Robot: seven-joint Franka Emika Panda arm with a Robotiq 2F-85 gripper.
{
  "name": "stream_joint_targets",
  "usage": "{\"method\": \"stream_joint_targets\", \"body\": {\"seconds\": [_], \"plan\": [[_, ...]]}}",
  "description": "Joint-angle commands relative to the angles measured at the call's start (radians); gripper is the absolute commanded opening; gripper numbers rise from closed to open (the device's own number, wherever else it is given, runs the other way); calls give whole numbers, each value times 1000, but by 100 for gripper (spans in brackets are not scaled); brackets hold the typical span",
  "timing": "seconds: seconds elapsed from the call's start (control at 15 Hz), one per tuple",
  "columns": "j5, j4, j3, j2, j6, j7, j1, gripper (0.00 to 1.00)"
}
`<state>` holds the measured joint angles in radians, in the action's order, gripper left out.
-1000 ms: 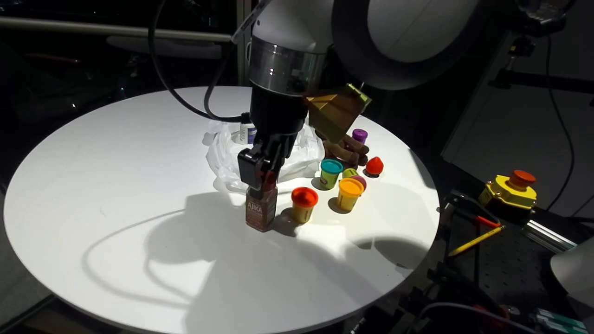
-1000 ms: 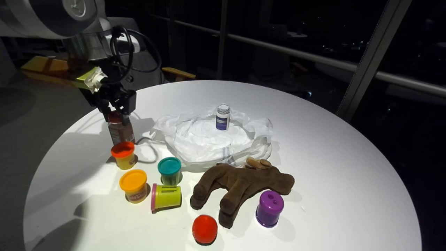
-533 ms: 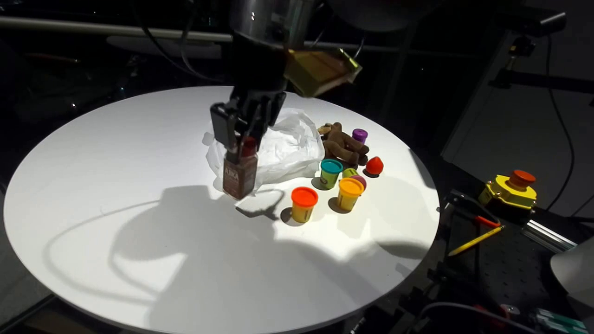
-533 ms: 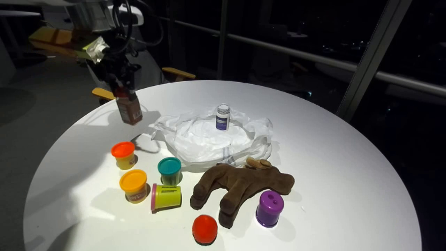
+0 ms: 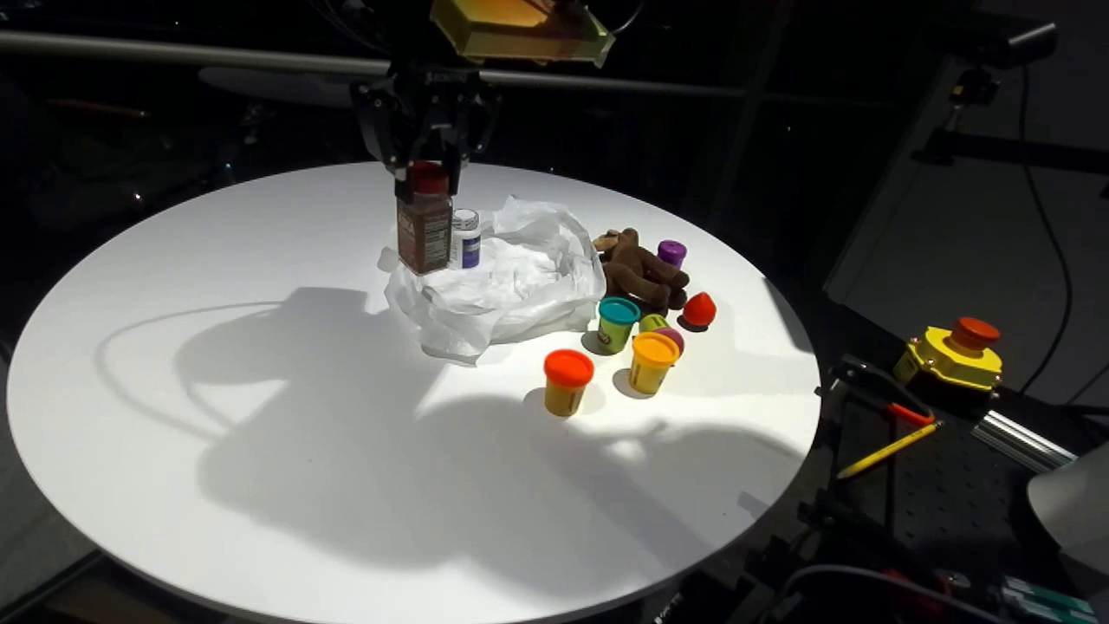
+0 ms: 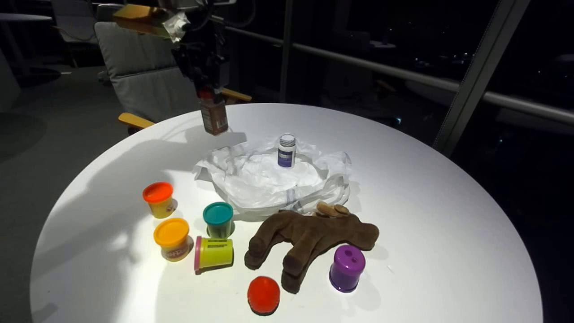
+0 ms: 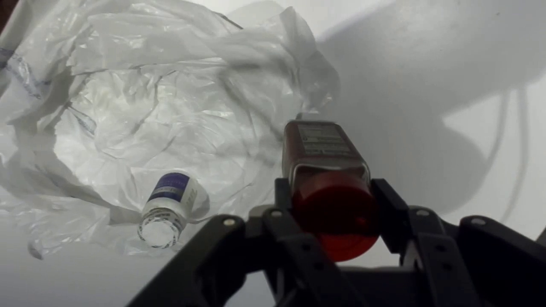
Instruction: Pick up all the objects surrounding the white plate and arrange them on the plate
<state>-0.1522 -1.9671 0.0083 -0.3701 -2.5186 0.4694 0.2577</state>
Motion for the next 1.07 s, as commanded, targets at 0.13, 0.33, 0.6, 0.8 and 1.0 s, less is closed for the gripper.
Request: {"method": "stream_joint_targets", "body": {"seconds": [0.13,0.33,0.6,0.8,1.0], "plan": [[14,225,-64,-231,64,65,-9,26],[36,288,-84,-295,58,95,-1,26],[37,340,-102,-325,54,137,14,26],[14,344,-126,-318,68,151,18,25],[-7,350,-153,-318,74,166,27,25]]}}
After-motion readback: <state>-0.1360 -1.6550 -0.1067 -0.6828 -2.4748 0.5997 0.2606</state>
